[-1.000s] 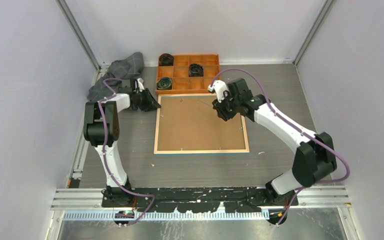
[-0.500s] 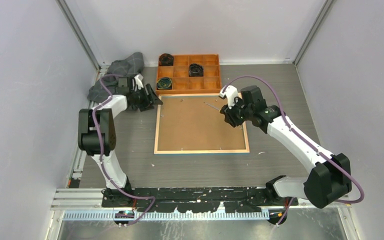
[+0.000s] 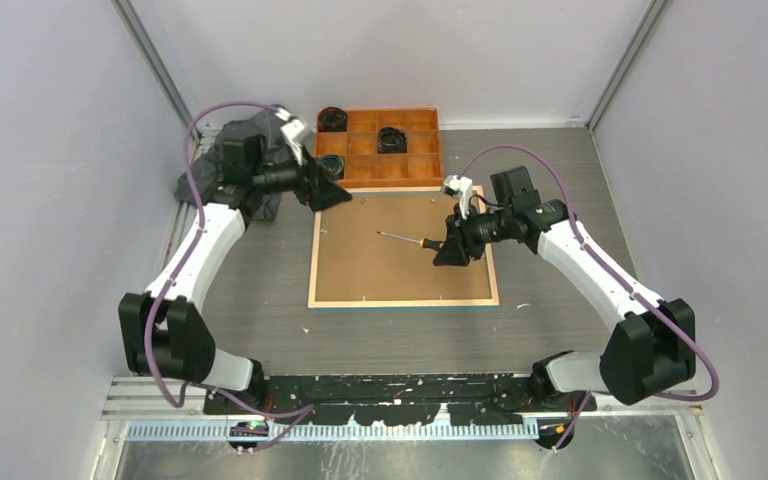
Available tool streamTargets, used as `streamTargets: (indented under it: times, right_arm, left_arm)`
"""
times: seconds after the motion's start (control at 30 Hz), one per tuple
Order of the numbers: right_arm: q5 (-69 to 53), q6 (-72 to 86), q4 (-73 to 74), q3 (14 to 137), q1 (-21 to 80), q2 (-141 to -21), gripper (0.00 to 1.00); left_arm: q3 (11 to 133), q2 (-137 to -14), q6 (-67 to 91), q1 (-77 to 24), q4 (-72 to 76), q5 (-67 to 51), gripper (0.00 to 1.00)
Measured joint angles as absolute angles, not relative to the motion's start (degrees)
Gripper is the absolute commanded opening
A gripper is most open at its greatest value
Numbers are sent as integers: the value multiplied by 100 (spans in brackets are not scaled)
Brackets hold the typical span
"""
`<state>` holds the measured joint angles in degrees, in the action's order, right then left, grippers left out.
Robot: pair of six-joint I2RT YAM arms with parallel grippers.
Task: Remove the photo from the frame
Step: Adjust the screwdriver.
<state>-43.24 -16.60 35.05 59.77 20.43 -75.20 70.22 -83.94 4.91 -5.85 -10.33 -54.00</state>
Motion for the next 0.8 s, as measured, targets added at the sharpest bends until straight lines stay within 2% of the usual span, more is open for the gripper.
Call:
streamTargets:
  times: [0.27,0.5,0.67,0.8]
  right_arm:
    - [-6005,-1699,4311,6388,1846,-7856,1]
    - [-6836,-2578,5433,6755,1723,-8106,1]
    - [-7004,-2941,5846,6801,1723,-8141,1]
    - [-7067,-3041,5983,6805,1723,-8143,1]
  left_arm:
    - [7212,-7594,-1704,-2373,-2582,-5725,85]
    - [7299,-7675,-2604,-2821,-3533,-5520,82]
    - [7358,-7863,-2792,-2987,-3756,-5369,66]
    - [7400,-8018,-2884,-3089,-3833,-5245,49]
